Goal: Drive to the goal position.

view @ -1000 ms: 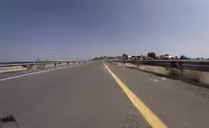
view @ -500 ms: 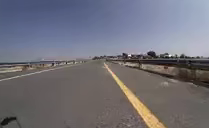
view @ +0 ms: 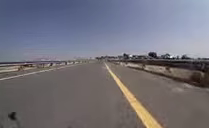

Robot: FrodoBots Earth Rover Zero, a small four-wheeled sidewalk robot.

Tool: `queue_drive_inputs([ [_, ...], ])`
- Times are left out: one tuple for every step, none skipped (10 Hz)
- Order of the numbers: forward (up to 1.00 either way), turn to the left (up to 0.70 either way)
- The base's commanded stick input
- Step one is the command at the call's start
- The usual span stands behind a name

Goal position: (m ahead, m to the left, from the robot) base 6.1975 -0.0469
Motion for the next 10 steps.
queue_drive_inputs([
  [1.0, 0.01],
  [1.0, 0.0],
  [1.0, 0.0],
  [1.0, 0.0],
  [1.0, 0.0],
  [1.0, 0.0],
  [1.0, 0.0],
  [1.0, 0.0],
  [1.0, 0.0],
  [1.0, 0.0],
])
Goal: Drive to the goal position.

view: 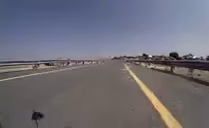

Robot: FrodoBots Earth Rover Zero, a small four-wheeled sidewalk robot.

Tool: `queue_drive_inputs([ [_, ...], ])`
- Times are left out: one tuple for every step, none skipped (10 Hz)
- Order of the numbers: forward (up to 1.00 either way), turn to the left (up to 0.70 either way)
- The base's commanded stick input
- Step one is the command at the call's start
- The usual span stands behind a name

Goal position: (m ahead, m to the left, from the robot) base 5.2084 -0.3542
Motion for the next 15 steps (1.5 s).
queue_drive_inputs([
  [1.0, 0.0],
  [1.0, 0.0],
  [1.0, 0.0],
  [1.0, -0.08],
  [1.0, -0.18],
  [1.0, -0.25],
  [1.0, -0.12],
  [1.0, 0.0],
  [1.0, 0.0],
  [1.0, 0.0],
  [1.0, 0.0],
  [1.0, 0.0],
  [1.0, 0.0],
  [1.0, 0.0],
  [1.0, 0.0],
])
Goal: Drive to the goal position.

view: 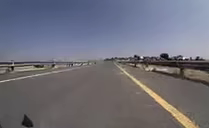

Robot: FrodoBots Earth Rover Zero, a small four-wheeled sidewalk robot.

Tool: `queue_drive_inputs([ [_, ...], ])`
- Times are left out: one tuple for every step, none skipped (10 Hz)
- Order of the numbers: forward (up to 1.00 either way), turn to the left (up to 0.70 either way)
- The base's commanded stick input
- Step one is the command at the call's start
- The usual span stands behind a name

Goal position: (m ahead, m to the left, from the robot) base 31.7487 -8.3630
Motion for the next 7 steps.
queue_drive_inputs([
  [1.0, 0.0],
  [1.0, 0.0],
  [1.0, 0.0],
  [1.0, 0.0],
  [1.0, 0.0],
  [1.0, 0.0],
  [1.0, 0.0],
])
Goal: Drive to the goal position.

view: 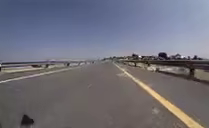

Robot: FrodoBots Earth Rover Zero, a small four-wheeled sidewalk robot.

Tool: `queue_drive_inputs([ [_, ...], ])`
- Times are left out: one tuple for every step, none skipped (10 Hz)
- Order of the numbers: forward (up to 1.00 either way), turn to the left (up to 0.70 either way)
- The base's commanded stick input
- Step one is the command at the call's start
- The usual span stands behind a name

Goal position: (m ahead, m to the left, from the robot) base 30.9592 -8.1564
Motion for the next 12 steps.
queue_drive_inputs([
  [1.0, 0.0],
  [1.0, 0.0],
  [1.0, 0.0],
  [1.0, 0.0],
  [1.0, 0.0],
  [1.0, 0.0],
  [1.0, 0.0],
  [1.0, 0.0],
  [1.0, 0.0],
  [1.0, 0.0],
  [1.0, 0.0],
  [1.0, 0.0],
])
